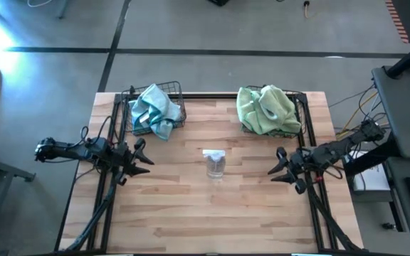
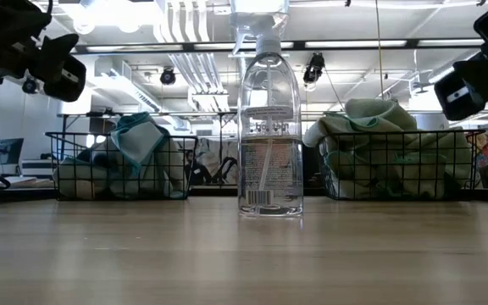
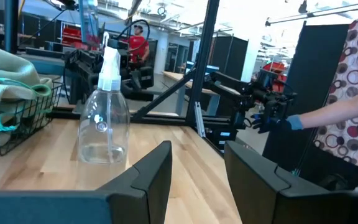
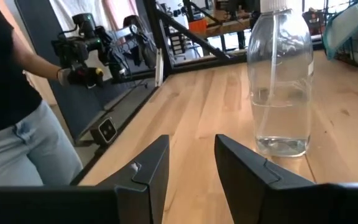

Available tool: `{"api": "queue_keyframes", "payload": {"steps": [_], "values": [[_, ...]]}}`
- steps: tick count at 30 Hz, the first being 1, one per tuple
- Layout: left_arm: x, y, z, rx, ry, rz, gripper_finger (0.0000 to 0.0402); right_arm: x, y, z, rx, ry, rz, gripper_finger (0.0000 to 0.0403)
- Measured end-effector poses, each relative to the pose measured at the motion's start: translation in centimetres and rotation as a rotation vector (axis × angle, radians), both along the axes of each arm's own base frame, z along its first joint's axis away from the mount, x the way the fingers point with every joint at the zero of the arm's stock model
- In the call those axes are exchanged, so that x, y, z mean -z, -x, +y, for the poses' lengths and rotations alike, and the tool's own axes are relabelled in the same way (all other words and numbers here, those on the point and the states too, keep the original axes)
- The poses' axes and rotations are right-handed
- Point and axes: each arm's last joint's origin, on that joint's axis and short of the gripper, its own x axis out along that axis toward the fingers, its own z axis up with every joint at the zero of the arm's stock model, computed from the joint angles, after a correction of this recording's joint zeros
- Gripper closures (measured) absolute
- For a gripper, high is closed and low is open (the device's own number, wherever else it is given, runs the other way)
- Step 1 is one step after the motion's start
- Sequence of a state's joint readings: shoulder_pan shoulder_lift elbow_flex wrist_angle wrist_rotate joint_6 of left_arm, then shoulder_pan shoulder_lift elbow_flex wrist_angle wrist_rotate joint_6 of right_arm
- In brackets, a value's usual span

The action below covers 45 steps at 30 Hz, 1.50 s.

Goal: Sort microfiber towel by color & place in baskets
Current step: Return to Home Position

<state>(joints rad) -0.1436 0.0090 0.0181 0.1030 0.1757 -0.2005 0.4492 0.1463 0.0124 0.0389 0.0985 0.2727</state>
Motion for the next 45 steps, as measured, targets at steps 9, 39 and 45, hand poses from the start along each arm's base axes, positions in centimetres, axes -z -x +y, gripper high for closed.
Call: {"api": "queue_keyframes", "payload": {"steps": [9, 39, 45], "values": [[0.11, -0.02, 0.0, -0.001, -0.002, 0.011, 0.0269, 0.21, -0.06, 0.03, -0.004, 0.029, 0.012, 0.028], [0.1, -0.02, 0.0, -0.001, -0.003, 0.01, 0.0269, 0.21, -0.06, 0.03, -0.003, 0.029, 0.01, 0.028], [0.1, -0.02, 0.0, -0.001, -0.002, 0.011, 0.0269, 0.2, -0.06, 0.03, -0.003, 0.028, 0.01, 0.028]]}}
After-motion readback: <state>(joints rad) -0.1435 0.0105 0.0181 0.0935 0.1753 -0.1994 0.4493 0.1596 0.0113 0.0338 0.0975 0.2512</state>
